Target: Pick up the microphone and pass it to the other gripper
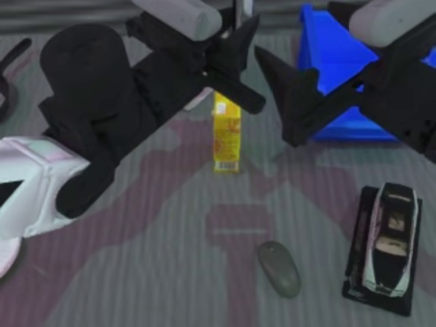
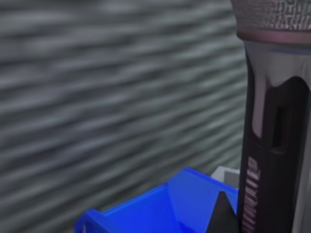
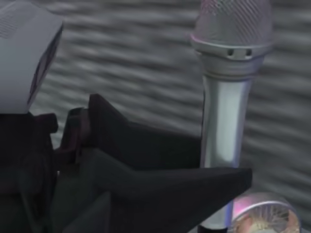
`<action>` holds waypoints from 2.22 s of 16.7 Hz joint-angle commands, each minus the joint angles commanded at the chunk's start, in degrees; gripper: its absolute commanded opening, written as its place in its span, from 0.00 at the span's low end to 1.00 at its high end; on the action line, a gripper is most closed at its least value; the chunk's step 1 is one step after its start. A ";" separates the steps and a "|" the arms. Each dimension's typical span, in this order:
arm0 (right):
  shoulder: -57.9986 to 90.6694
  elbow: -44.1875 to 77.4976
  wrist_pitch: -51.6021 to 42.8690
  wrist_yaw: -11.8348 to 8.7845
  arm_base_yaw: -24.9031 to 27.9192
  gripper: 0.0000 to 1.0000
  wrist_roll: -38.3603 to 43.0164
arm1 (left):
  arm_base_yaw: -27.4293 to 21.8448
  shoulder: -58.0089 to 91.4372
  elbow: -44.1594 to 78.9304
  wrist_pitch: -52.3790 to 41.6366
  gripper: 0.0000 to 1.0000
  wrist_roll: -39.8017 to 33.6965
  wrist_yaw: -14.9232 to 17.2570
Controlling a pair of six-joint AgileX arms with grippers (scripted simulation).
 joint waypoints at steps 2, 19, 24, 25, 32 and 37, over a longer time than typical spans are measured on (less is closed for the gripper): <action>0.23 0.17 0.07 -0.01 0.15 1.00 0.00 | 0.00 0.00 0.00 0.00 0.00 0.00 0.00; 23.63 17.68 5.97 0.15 -0.05 1.00 0.09 | 0.00 0.00 0.00 0.00 0.00 0.00 0.00; 23.63 17.68 5.97 0.15 -0.05 0.77 0.09 | 0.00 0.00 0.00 0.00 0.00 0.00 0.00; 23.63 17.68 5.97 0.15 -0.05 0.70 0.09 | 0.00 0.00 0.00 0.00 0.00 0.00 0.00; 23.63 17.68 5.97 0.15 -0.05 0.17 0.09 | 0.00 0.00 0.00 0.00 0.00 0.00 0.00; 23.63 17.68 5.97 0.15 -0.05 0.00 0.09 | 0.00 0.00 0.00 0.00 0.00 0.00 0.00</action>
